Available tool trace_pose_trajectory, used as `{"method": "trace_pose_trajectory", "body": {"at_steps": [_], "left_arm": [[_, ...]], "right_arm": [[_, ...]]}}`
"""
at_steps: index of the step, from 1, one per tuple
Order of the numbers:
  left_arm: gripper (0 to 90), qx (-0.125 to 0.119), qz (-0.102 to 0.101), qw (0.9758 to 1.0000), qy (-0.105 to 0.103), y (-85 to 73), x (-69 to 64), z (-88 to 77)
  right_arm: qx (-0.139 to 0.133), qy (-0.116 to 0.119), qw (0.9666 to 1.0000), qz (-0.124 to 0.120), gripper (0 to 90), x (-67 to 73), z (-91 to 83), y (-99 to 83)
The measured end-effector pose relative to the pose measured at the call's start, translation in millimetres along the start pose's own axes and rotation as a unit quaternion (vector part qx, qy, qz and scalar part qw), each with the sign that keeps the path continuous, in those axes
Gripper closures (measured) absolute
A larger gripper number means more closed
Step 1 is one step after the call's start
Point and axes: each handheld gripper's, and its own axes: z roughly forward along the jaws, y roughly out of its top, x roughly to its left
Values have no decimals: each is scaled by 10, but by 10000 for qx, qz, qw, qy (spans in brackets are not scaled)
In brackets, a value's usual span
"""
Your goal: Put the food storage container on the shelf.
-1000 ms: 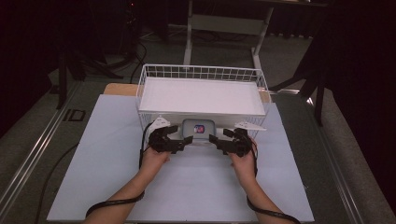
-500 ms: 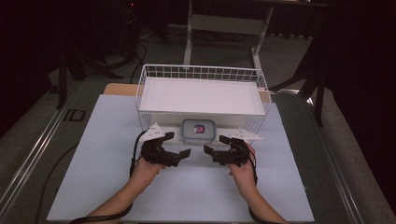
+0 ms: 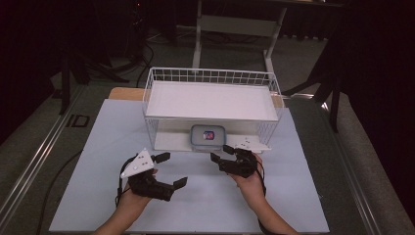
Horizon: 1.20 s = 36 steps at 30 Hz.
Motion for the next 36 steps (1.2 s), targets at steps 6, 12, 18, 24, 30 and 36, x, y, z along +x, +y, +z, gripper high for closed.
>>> {"method": "trace_pose_trajectory", "body": {"at_steps": [6,12,18,24,30,36], "left_arm": [[15,18,41,10000,76,-176,-56,-194],[15,122,231,9996,111,-407,-94,-230],[15,65,152,9998,99,-482,-118,-250],[15,-34,188,9997,148,-519,-112,-274],[15,16,229,9996,144,-531,-90,-259],[15,-38,175,9997,172,-535,-60,-269]], "right_arm": [[306,-368,9986,-231,641,11,105,-38],[459,-353,9980,-264,898,33,258,-89],[622,-333,9973,-189,899,41,407,-114],[682,-441,9964,-244,899,42,565,-110],[715,-505,9958,-258,899,12,651,-98],[630,-641,9958,-199,899,-17,736,-38]]}}
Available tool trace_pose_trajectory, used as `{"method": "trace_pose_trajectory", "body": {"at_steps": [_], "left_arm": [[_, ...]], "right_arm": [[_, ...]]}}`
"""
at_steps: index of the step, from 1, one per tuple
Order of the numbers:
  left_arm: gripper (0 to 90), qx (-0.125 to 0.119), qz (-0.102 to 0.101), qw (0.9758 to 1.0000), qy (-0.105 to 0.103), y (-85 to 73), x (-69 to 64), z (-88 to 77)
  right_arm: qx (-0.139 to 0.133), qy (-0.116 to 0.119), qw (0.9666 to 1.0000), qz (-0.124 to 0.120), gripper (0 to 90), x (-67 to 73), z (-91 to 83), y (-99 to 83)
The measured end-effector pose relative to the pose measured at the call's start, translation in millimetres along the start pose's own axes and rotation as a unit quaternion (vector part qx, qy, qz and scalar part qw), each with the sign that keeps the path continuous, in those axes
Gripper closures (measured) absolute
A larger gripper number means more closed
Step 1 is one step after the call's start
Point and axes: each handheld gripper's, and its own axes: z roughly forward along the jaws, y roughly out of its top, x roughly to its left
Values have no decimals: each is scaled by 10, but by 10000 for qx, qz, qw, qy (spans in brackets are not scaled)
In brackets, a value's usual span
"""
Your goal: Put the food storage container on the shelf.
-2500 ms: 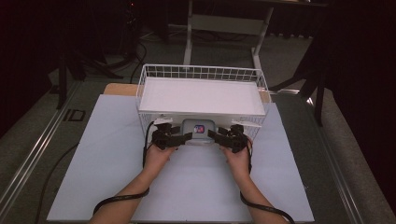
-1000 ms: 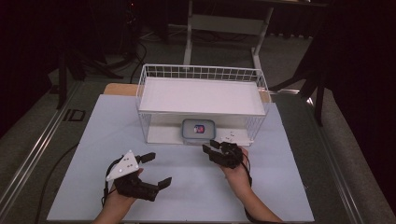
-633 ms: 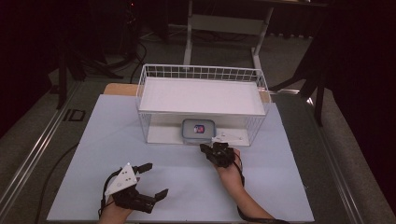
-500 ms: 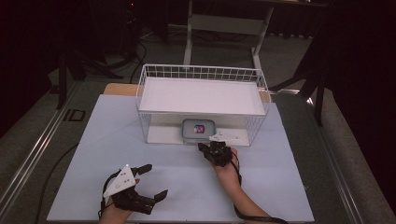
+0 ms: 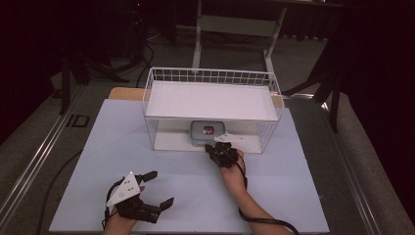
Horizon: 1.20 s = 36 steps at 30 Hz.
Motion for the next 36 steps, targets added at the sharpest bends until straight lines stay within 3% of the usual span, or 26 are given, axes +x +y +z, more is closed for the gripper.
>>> {"method": "trace_pose_trajectory", "body": {"at_steps": [14,17,24,31,36], "left_arm": [[16,16,-69,10000,-33,-22,15,5],[16,18,-176,9998,-36,-36,39,5],[16,5,-119,9999,-15,-37,36,-3],[16,-3,-118,9999,-19,-39,38,0],[16,-12,-172,9998,-39,-41,39,2]], "right_arm": [[-45,-200,9997,90,899,-89,157,115],[-58,-218,9997,47,899,-91,183,137],[-158,-364,9992,31,899,-110,230,184],[-149,-381,9990,188,899,-133,238,220],[-152,-429,9989,97,899,-147,266,217]]}}
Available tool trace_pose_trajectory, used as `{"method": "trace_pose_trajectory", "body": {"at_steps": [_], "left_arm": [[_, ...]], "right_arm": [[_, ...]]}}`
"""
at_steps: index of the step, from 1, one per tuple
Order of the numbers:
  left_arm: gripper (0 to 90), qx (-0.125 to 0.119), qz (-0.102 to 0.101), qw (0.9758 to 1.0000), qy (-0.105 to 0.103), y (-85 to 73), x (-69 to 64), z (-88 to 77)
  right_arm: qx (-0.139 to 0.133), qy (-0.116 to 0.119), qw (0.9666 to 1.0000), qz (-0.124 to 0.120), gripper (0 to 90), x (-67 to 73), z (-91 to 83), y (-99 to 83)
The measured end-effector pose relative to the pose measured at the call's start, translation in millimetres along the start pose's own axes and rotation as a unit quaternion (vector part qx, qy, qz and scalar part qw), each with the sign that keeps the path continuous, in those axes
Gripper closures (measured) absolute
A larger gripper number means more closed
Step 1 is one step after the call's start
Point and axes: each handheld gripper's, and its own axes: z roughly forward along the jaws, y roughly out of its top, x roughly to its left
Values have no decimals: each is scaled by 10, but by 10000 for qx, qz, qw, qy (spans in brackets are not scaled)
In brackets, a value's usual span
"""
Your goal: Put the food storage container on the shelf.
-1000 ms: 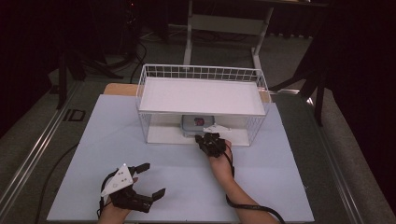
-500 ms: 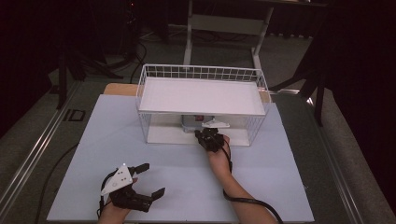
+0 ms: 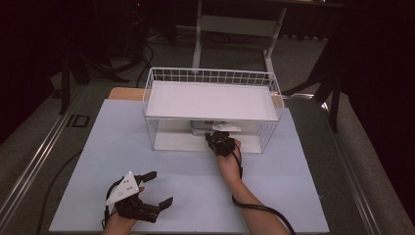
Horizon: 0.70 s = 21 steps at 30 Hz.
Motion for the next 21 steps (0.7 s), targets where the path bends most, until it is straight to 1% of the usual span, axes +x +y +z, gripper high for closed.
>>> {"method": "trace_pose_trajectory", "body": {"at_steps": [2,3,4,7,8,12,16,17,18,19,21], "left_arm": [[16,15,14,10000,18,-2,4,3],[16,15,14,10000,18,-2,4,3],[16,33,2,10000,-6,-2,3,9],[16,41,-2,10000,-39,-1,2,19],[16,45,2,10000,-59,1,-1,22],[15,10,18,10000,-54,18,-6,20],[16,-6,77,10000,12,34,-4,14],[16,16,127,9999,62,28,-8,16],[16,16,127,9999,62,28,-8,16],[16,72,185,9998,76,23,-20,25],[15,80,204,9997,71,26,-33,36]], "right_arm": [[-2,35,10000,55,899,-9,12,-4],[60,24,9999,142,899,3,8,-7],[82,13,9998,164,899,7,6,-8],[36,47,9999,140,899,2,-2,-12],[-13,111,9999,68,898,10,-18,-17],[-108,159,9998,52,889,42,-98,-29],[-138,167,9998,3,856,70,-166,-32],[-211,148,9996,-119,818,79,-207,-62],[-216,138,9996,-152,807,83,-216,-77],[-187,105,9996,-167,803,86,-224,-95],[-211,103,9996,-144,777,93,-265,-112]]}}
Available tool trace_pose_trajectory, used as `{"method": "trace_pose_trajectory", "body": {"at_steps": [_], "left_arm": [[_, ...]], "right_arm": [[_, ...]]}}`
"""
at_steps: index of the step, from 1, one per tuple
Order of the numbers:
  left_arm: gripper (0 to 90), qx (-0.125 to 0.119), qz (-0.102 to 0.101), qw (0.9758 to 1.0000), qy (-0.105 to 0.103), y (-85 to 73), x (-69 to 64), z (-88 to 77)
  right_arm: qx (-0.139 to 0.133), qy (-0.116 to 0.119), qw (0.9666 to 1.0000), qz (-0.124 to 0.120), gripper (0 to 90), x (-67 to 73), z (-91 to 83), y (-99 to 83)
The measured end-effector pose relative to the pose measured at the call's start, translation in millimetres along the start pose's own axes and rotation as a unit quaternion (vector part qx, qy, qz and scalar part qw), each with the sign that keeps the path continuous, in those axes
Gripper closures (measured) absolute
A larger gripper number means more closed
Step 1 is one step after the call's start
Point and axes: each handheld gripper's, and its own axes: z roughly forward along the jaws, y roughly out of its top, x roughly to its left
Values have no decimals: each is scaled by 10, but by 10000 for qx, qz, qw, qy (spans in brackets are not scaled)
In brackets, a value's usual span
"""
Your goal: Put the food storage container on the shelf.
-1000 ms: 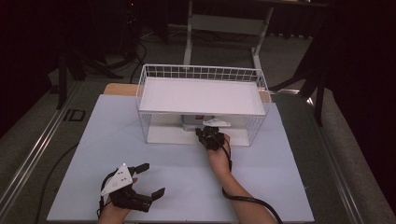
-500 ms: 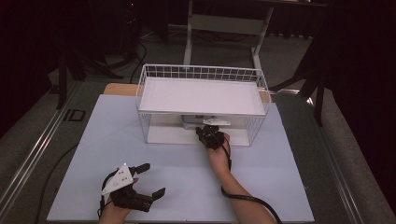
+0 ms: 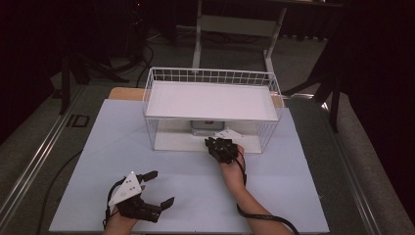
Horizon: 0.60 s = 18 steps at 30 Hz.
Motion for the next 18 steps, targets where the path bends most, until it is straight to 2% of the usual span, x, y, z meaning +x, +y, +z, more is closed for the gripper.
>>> {"method": "trace_pose_trajectory", "body": {"at_steps": [2,3,5,6,7,9,10,15,18], "left_arm": [[16,-4,-9,10000,-5,2,-1,4],[16,-7,-18,10000,-15,2,-2,7],[16,25,-9,10000,-9,2,-7,15],[16,32,-5,10000,-8,-2,-8,18],[16,32,-5,10000,-8,-2,-8,18],[16,40,-9,10000,-3,-6,-8,24],[15,35,-17,10000,-3,-4,-7,24],[15,-28,-115,9999,25,1,15,16],[15,-5,-150,9999,37,-6,25,15]], "right_arm": [[14,-8,10000,-44,753,8,-21,2],[16,58,9999,-150,643,34,-76,7],[11,81,9998,-189,555,59,-124,6],[23,157,9998,-149,484,64,-144,5],[23,157,9998,-149,484,64,-144,5],[32,271,9996,14,406,74,-201,-1],[109,424,9990,108,325,86,-246,-9],[91,718,9973,127,183,74,-401,-60],[-1,796,9967,127,172,32,-509,-82]]}}
